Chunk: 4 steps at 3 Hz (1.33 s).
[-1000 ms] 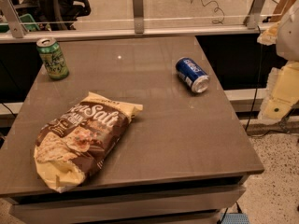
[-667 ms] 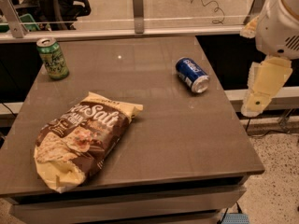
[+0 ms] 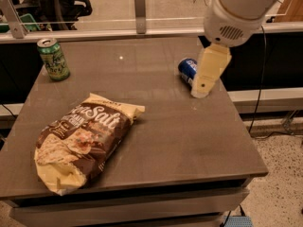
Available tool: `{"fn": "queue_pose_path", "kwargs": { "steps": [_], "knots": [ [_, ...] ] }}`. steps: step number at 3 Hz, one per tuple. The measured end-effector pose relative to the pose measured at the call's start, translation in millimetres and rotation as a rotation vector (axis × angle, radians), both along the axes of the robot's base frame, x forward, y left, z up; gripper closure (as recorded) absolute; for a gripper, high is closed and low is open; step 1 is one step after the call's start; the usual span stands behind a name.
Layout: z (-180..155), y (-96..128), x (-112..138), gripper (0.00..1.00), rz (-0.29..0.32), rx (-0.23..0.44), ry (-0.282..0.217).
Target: Place pepsi can upright
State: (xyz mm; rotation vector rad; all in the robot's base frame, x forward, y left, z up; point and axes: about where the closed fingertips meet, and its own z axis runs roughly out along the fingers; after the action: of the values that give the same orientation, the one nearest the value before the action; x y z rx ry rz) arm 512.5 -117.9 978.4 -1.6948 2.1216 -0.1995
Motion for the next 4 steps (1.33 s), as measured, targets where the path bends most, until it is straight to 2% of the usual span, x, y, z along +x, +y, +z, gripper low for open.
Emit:
{"fn": "queue_pose_path", "kwargs": {
  "steps": [1, 2, 3, 4],
  "knots": [
    [-15.3, 17.3, 27.1, 0.00, -0.111, 0.069, 0.022],
    [-16.7, 18.7, 28.4, 0.00, -0.166, 0.096, 0.033],
    [-14.5, 18.5, 27.9, 0.00, -0.160, 0.097, 0.028],
    [-18.4, 15.7, 47.0, 0.00, -0.238, 0.146, 0.028]
  ]
}}
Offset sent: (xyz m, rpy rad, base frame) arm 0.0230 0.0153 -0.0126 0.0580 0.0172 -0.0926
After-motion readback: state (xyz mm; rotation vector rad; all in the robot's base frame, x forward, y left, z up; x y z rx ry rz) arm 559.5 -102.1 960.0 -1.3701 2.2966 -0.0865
